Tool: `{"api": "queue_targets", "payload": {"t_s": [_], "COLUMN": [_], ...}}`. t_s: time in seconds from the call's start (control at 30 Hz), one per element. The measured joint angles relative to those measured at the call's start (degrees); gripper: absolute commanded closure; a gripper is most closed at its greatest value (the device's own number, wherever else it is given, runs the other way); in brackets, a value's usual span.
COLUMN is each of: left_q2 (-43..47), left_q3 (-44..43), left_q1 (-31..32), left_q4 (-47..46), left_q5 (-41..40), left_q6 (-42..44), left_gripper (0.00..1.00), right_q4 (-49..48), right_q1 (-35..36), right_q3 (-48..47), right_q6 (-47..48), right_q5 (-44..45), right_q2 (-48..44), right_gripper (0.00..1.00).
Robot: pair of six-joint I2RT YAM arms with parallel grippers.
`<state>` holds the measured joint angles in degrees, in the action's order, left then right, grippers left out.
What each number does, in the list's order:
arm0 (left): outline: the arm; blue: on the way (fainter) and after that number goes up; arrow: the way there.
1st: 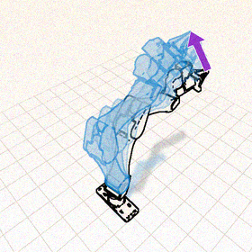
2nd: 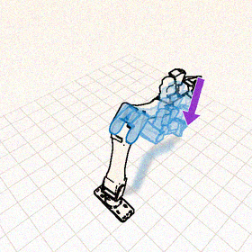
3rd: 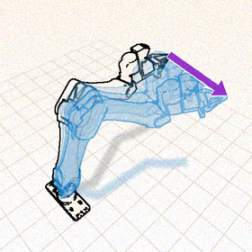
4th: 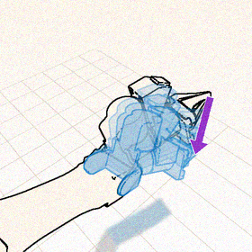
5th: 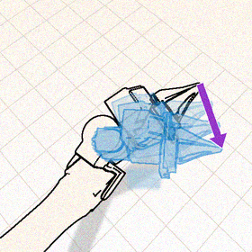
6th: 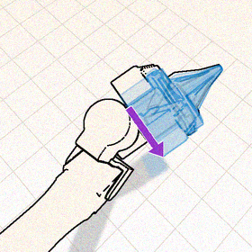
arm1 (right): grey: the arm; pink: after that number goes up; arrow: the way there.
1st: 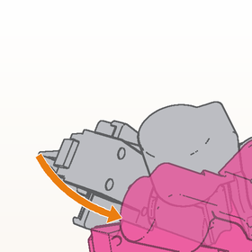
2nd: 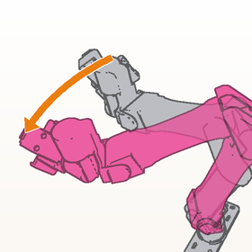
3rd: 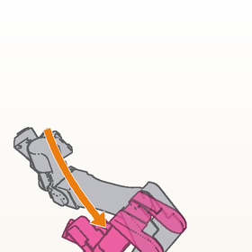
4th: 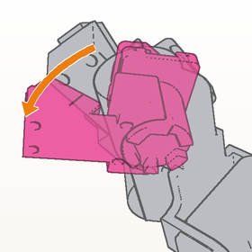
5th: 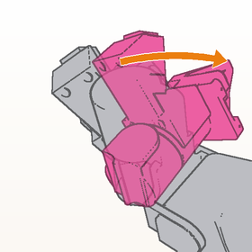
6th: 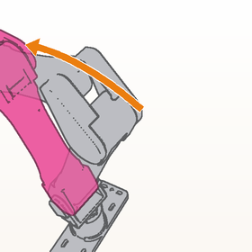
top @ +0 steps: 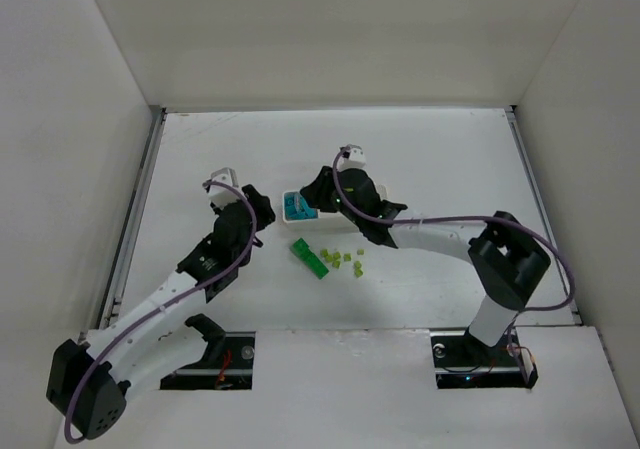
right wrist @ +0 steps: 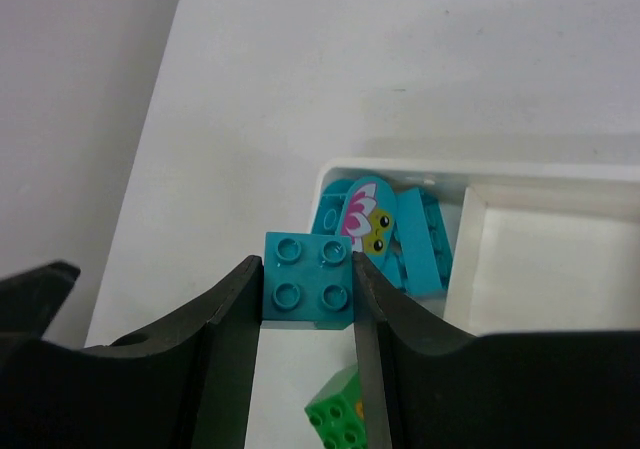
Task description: Sort the legos into containers by color
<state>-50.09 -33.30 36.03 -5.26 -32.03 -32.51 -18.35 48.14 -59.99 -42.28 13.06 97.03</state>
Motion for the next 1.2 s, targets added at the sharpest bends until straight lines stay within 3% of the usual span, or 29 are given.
{"api": "queue_targets", "payload": {"t_s": [0.37,0.57,0.83,1.0,1.2], "left_q2": [8.35,9.27,9.16,8.79,8.17], "left_q3": [7.37,8.22,8.44,8.41,8.37], "left_q1": [-0.39,-1.79,-2.78,-2.78,-2.89], "left_q4": [6.54,6.93,6.86,6.84,6.86], "left_q5": [0.28,1.95,3.78,4.17,4.85], "left_q6": [-4.09,-4.46,-4.66,-4.61,-4.61], "left_gripper": [0.54,0.54,0.54,0.54,0.54], "right_q4": [2.93,3.19,3.32,3.34,3.39], "right_q1": [-0.04,-0.07,-0.04,-0.04,0.59], "right_q3": [-5.79,-5.97,-5.97,-4.57,3.3], "right_q6": [-0.59,-1.88,-2.69,-2.6,-0.52], "right_q5": [1.38,1.73,2.05,2.6,4.13], "right_q2": [9.44,10.03,10.03,8.07,-2.23], "right_gripper": [0.57,0.47,0.45,0.43,0.34]}}
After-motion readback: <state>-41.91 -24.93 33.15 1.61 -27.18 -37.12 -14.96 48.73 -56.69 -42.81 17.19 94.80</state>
